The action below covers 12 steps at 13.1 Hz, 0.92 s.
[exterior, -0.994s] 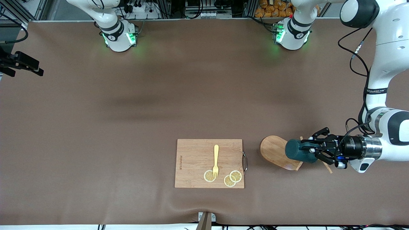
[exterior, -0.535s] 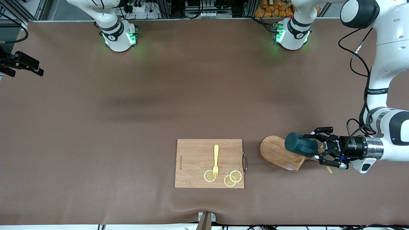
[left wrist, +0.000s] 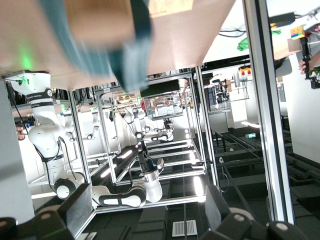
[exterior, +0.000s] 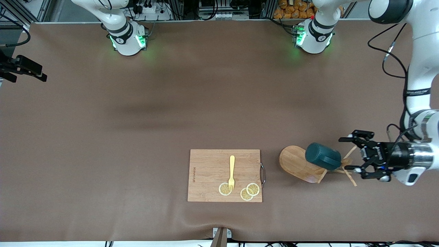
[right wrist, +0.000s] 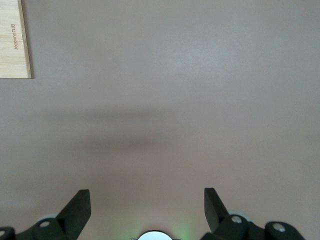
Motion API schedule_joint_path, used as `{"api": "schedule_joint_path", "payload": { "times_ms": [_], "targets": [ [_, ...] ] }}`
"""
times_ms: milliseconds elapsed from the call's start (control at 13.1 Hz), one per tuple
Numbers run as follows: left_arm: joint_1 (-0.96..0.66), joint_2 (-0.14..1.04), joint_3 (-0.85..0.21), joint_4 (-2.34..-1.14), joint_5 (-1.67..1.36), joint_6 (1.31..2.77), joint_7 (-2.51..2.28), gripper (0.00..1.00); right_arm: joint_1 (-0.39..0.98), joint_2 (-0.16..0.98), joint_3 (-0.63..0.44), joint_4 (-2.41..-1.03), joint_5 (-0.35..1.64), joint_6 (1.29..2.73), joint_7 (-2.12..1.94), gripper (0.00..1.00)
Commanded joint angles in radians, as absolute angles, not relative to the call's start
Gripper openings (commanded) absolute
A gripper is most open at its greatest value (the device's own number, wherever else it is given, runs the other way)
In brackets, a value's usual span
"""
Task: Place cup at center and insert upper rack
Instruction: 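Open the left gripper and pull it back from the mug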
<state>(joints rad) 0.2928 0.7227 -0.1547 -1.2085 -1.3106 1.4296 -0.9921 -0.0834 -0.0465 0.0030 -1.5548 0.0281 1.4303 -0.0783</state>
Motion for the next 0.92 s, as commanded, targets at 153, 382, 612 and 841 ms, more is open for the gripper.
{"api": "schedule_joint_path", "payload": {
  "times_ms": [153,382,612,841],
  "targets": [
    [0.301,0.536,-0.153,-1.238,-1.159,1.425,-1.009,1.0,-0.081,-0.06,0.002,-1.557,0.038,1.424,-0.066,1.0],
    [0.287,0.442,-0.161,-1.238,-0.982,1.425,-1.006,1.0,-0.08,-0.06,0.002,-1.554,0.026,1.425,-0.069,1.0],
    [0.226,0.348,-0.166,-1.238,-0.754,1.433,-1.003,1.0,-0.08,-0.063,0.002,-1.552,0.025,1.422,-0.071,1.0],
    [0.154,0.278,-0.169,-1.239,-0.559,1.431,-0.968,1.0,-0.081,-0.074,0.002,-1.551,0.028,1.425,-0.09,1.0]
  ]
}}
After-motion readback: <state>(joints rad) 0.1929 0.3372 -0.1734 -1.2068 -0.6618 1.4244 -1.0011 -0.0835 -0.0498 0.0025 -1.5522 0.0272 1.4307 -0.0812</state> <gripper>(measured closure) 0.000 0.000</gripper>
